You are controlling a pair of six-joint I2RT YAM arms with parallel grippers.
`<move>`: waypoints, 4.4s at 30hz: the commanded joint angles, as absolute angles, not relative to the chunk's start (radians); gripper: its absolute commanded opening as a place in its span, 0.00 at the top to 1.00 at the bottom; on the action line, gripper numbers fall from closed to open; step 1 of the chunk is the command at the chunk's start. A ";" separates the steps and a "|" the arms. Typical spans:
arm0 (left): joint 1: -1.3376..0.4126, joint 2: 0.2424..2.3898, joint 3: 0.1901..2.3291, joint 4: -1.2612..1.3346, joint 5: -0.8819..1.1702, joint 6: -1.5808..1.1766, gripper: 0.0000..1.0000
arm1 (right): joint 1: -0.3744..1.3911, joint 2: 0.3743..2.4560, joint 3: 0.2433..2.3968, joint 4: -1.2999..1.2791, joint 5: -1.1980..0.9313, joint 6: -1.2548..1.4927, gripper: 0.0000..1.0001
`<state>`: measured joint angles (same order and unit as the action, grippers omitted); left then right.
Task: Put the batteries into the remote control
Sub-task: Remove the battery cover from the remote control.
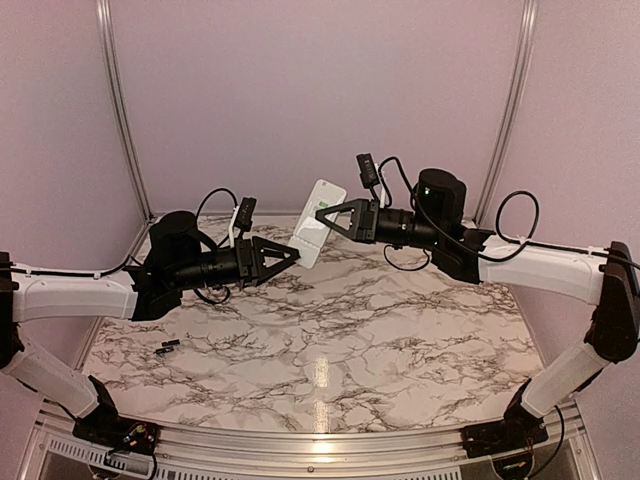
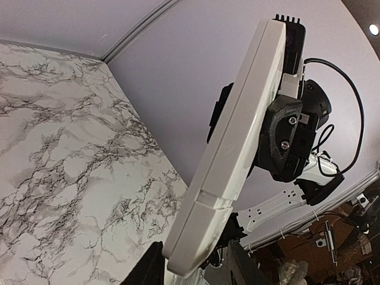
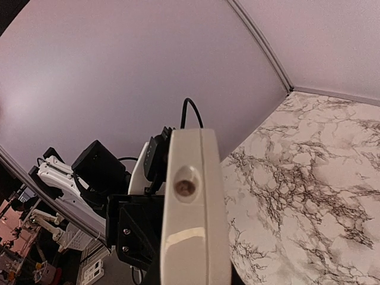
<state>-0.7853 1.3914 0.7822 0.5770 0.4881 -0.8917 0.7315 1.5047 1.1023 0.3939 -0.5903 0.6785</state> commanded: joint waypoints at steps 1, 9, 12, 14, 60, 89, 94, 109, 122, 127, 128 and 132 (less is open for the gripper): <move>-0.778 1.399 0.782 0.555 0.484 -0.886 0.62 | 0.725 1.484 1.121 0.402 -0.573 0.671 1.00; -0.778 1.397 0.782 0.534 0.467 -0.884 0.74 | 0.722 1.478 1.120 0.405 -0.571 0.670 1.00; -0.778 1.397 0.785 0.521 0.461 -0.884 0.76 | 0.721 1.472 1.120 0.394 -0.555 0.661 1.00; -0.778 1.397 0.782 0.524 0.462 -0.882 0.75 | 0.721 1.465 1.120 0.382 -0.540 0.652 1.00; -0.771 1.414 0.778 0.608 0.460 -0.880 0.45 | 0.693 1.484 1.093 0.451 -0.634 0.700 1.00; -0.772 1.386 0.776 0.672 0.517 -0.912 0.70 | 0.736 1.492 1.132 0.359 -0.548 0.582 1.00; -0.772 1.390 0.774 0.684 0.529 -0.917 0.63 | 0.738 1.486 1.134 0.340 -0.527 0.565 1.00; -0.773 1.399 0.782 0.663 0.531 -0.925 0.56 | 0.738 1.485 1.134 0.345 -0.508 0.557 1.00; -0.775 1.417 0.795 0.668 0.555 -0.936 0.47 | 0.738 1.491 1.139 0.368 -0.518 0.570 1.00; -0.780 1.419 0.800 0.669 0.562 -0.936 0.45 | 0.738 1.495 1.143 0.368 -0.517 0.570 1.00; -0.780 1.420 0.802 0.669 0.566 -0.937 0.45 | 0.738 1.495 1.144 0.366 -0.513 0.568 1.00; -0.781 1.418 0.801 0.677 0.567 -0.937 0.57 | 0.738 1.499 1.145 0.364 -0.515 0.567 1.00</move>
